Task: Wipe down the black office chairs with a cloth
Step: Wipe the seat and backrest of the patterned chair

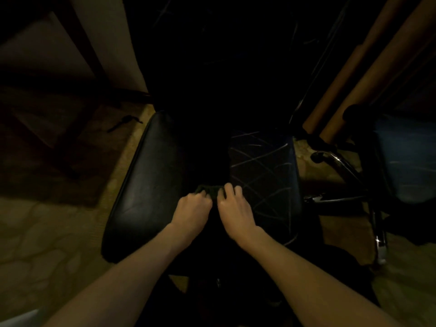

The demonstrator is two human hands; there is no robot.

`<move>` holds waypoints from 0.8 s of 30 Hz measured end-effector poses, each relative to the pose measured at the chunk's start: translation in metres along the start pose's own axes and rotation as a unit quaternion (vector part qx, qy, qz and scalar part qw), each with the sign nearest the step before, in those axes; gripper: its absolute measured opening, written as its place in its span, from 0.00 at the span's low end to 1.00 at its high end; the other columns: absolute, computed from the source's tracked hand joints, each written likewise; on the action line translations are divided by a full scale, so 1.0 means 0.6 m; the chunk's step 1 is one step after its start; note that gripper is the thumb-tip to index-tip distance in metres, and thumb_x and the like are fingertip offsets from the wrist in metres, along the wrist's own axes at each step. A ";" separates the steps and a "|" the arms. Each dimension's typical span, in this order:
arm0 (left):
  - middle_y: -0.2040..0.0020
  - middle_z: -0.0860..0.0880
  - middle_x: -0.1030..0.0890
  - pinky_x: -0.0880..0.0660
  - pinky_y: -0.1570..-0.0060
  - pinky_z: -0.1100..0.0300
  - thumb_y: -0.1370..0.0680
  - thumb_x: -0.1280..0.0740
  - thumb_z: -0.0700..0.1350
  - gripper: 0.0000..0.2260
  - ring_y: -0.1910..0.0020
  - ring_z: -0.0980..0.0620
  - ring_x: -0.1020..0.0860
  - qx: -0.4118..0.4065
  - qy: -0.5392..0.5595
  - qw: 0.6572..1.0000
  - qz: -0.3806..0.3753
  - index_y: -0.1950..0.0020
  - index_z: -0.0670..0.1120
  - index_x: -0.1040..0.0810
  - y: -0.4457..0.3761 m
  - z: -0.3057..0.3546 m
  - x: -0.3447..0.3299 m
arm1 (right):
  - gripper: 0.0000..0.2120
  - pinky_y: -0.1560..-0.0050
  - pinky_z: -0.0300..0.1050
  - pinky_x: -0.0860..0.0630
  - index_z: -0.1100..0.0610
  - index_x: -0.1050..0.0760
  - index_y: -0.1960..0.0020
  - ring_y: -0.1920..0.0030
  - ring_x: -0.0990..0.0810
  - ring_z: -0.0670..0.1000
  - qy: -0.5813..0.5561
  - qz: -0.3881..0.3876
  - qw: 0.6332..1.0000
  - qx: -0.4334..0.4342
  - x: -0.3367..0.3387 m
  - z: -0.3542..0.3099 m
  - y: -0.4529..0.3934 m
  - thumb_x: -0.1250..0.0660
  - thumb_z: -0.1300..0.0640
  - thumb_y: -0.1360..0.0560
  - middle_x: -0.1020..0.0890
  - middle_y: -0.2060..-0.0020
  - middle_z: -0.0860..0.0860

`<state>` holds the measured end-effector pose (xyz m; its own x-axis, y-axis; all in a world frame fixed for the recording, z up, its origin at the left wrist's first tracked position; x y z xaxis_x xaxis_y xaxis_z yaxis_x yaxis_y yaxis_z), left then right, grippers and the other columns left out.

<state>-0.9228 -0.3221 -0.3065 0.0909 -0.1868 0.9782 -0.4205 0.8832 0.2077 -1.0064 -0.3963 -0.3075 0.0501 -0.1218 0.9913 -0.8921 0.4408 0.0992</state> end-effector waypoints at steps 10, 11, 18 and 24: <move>0.25 0.49 0.34 0.25 0.43 0.57 0.18 0.45 0.40 0.19 0.37 0.48 0.25 0.028 0.089 0.995 0.036 0.26 0.47 0.33 0.112 0.079 -0.030 | 0.27 0.53 0.47 0.22 0.66 0.28 0.34 0.50 0.26 0.57 -0.044 -0.028 0.995 -0.087 -0.008 -0.011 0.150 0.28 0.65 0.32 0.26 0.43 0.60; 0.23 0.49 0.37 0.26 0.42 0.57 0.18 0.45 0.40 0.21 0.36 0.48 0.26 0.030 0.095 0.994 0.036 0.24 0.47 0.36 0.111 0.082 -0.030 | 0.25 0.47 0.47 0.24 0.65 0.33 0.30 0.46 0.28 0.57 -0.042 -0.027 0.995 -0.082 -0.008 -0.009 0.150 0.34 0.65 0.27 0.29 0.39 0.59; 0.27 0.48 0.31 0.23 0.47 0.58 0.18 0.41 0.40 0.16 0.41 0.48 0.22 0.044 0.104 0.992 0.052 0.30 0.46 0.29 0.033 0.087 -0.012 | 0.21 0.40 0.47 0.30 0.67 0.37 0.29 0.40 0.32 0.57 -0.007 -0.020 0.998 -0.063 0.008 0.031 0.075 0.42 0.64 0.21 0.33 0.36 0.60; 0.25 0.49 0.33 0.23 0.50 0.58 0.18 0.41 0.38 0.18 0.42 0.49 0.22 0.061 0.079 0.993 0.068 0.28 0.46 0.32 -0.086 0.055 -0.002 | 0.17 0.44 0.46 0.29 0.66 0.33 0.33 0.43 0.31 0.57 0.009 -0.001 0.999 -0.035 0.007 0.085 -0.053 0.41 0.64 0.21 0.32 0.38 0.59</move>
<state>-0.9310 -0.3815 -0.3182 0.1628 0.0087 0.9866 -0.5440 0.8350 0.0824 -1.0006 -0.4564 -0.3111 0.0600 -0.1078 0.9924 -0.8584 0.5018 0.1064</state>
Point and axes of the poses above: each hand's wrist, its own y-axis away from the middle knuckle, its own x-axis out of the back of the hand, z = x × y, the point moved 2 cm from there along -y, towards the middle knuckle
